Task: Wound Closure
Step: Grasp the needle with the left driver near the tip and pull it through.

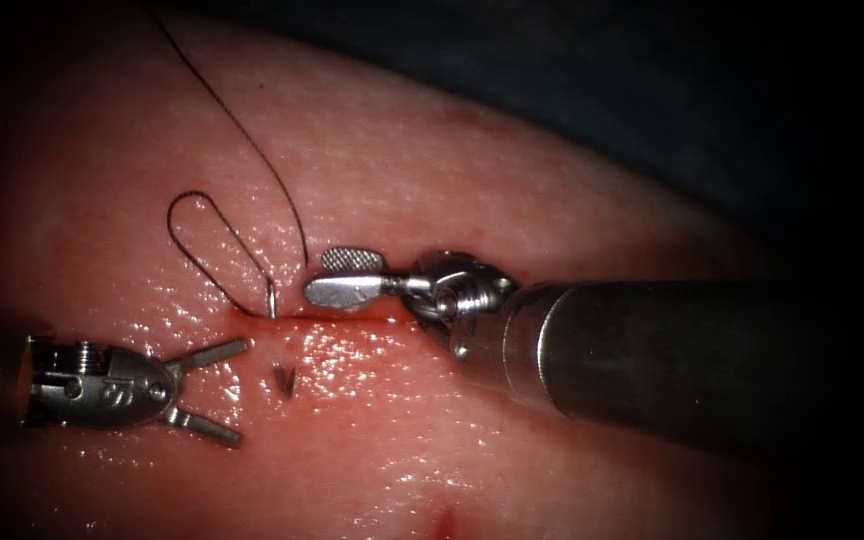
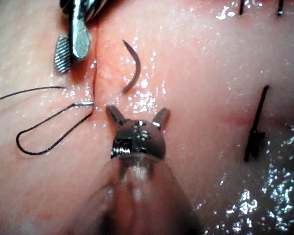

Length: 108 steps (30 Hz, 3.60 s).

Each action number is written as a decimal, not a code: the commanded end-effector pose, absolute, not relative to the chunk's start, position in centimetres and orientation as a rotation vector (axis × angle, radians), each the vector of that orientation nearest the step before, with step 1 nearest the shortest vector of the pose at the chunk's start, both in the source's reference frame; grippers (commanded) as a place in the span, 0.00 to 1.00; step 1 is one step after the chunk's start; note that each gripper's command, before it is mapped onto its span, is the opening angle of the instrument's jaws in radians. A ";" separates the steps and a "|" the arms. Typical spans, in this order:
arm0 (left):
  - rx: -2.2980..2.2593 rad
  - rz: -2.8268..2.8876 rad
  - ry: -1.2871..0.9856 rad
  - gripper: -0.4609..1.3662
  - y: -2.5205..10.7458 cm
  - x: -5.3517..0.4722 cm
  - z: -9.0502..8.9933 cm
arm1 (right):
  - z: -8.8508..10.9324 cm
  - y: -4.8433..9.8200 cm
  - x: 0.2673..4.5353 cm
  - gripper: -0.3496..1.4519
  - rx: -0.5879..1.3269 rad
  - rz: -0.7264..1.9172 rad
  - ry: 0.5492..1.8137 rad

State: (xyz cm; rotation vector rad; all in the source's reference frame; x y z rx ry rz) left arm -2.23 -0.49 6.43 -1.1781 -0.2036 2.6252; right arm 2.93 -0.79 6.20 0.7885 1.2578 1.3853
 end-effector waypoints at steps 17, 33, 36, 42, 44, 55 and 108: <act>-1.345 2.531 -0.067 0.63 -0.4 -2.45 6.5 | 6.3 -0.9 2.68 0.71 0.716 1.411 1.286; -1.306 2.434 -0.090 0.35 -0.3 -2.58 6.5 | 6.3 -0.9 2.67 0.67 0.714 1.411 1.286; -1.266 2.382 -0.104 0.35 -0.3 -2.61 6.5 | 6.3 -0.9 2.67 0.65 0.714 1.411 1.286; -1.231 2.306 -0.153 0.06 -0.3 -2.63 6.5 | 6.3 -0.9 2.67 0.63 0.714 1.411 1.286; -1.228 2.287 -0.195 0.06 -0.4 -2.61 6.5 | 6.3 -0.9 2.67 0.62 0.714 1.411 1.286; -1.358 2.049 -0.439 0.06 -0.3 -2.50 6.4 | 6.3 -0.9 2.68 0.59 0.714 1.412 1.286; -2.046 2.082 0.093 0.06 0.4 -2.22 5.0 | 6.3 -1.0 2.71 0.51 0.713 1.419 1.286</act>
